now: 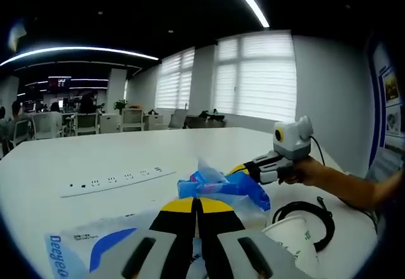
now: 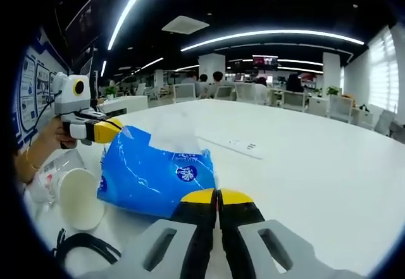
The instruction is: Arrange the tabletop items into an orderly group along one side of the table until the central work area is clear of visible clutter.
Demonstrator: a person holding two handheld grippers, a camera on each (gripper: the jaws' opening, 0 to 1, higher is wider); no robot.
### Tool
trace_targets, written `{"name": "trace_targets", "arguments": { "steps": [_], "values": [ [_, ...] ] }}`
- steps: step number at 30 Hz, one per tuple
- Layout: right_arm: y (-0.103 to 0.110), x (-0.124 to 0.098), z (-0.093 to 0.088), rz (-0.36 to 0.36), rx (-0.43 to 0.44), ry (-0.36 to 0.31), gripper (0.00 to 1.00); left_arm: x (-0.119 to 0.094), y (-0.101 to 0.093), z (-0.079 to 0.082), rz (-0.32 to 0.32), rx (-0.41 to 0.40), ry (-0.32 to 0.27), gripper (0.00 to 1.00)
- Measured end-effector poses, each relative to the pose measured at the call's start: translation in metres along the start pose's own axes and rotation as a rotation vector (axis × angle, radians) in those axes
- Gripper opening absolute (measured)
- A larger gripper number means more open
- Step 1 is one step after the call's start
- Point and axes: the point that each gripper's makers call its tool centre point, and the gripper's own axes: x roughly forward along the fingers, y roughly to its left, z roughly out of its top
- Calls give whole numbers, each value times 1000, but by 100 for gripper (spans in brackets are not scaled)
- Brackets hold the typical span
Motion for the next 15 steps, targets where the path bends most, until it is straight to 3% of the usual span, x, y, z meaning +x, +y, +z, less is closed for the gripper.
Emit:
{"name": "trace_targets", "arguments": {
  "steps": [6,10,11,15],
  "values": [
    [-1,-9,4,-10,3,-15,0,0,-5,3,16,43,-4,0],
    [-6,-22,16,-31,-7,-34,0,1,-10,8,8,33,-16,0],
    [-7,-26,19,-32,-6,-36,0,1,-16,12,-6,-5,-32,0],
    [-7,-34,24,-37,-16,-38,0,0,-19,16,-9,13,-35,0]
  ]
}}
